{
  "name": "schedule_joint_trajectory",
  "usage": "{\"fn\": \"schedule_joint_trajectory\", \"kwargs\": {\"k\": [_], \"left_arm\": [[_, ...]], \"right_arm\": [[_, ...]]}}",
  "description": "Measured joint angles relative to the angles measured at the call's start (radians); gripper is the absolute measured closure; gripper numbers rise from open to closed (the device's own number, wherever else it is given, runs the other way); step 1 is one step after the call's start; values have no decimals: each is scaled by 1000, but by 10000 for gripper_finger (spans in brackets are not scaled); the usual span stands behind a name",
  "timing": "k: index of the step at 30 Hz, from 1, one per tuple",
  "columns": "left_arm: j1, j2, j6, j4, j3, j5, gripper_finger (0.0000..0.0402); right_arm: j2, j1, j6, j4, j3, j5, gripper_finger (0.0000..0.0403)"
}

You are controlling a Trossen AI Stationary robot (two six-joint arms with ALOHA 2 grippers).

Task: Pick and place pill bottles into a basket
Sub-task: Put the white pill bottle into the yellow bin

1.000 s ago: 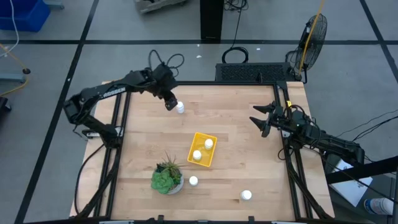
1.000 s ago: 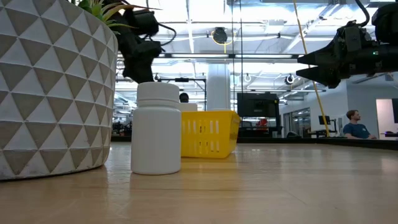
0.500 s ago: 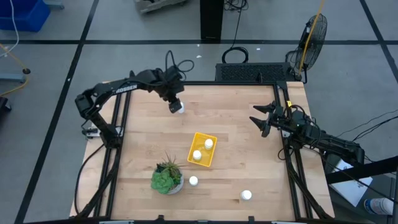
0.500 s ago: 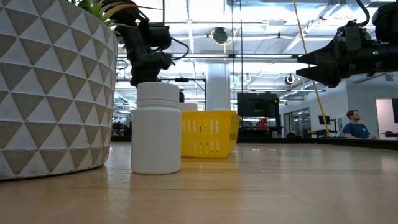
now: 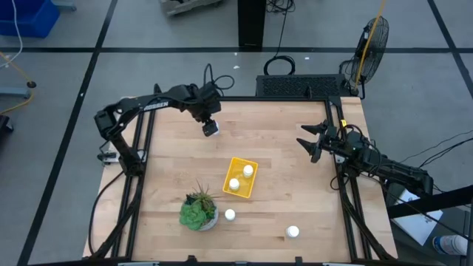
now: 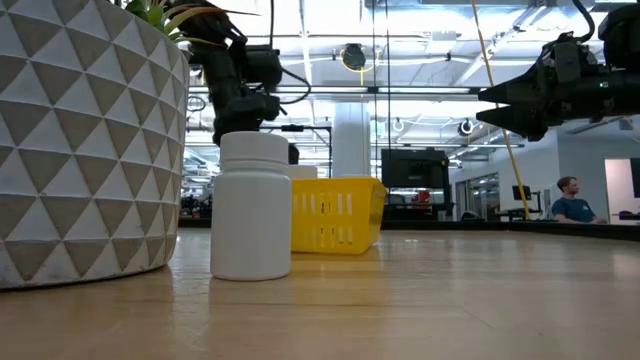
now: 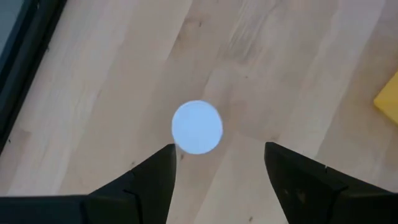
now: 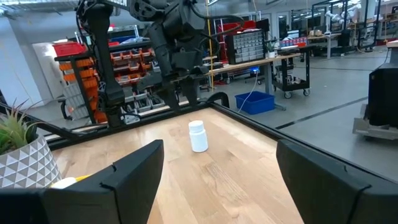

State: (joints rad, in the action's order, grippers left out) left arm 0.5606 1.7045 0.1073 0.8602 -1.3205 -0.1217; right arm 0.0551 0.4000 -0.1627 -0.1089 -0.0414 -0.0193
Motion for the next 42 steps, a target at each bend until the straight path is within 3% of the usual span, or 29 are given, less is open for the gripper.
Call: {"fn": "schedule_joint_trajectory", "kwargs": {"k": [8,23,38,42], "left_arm": [[-2,42,22,-13,0,46,151],[-10,140,29,-48,0,33,151],[-23,142,48,-84,0,44,151],[-23,142,50,-91,0,70,172]], "right_arm": [[0,0,-1,-10,0,0,101],[2,0,0,-14,0,-2,101],[2,0,0,-14,0,-3,101],[2,0,-1,-14,0,-3,101]]}}
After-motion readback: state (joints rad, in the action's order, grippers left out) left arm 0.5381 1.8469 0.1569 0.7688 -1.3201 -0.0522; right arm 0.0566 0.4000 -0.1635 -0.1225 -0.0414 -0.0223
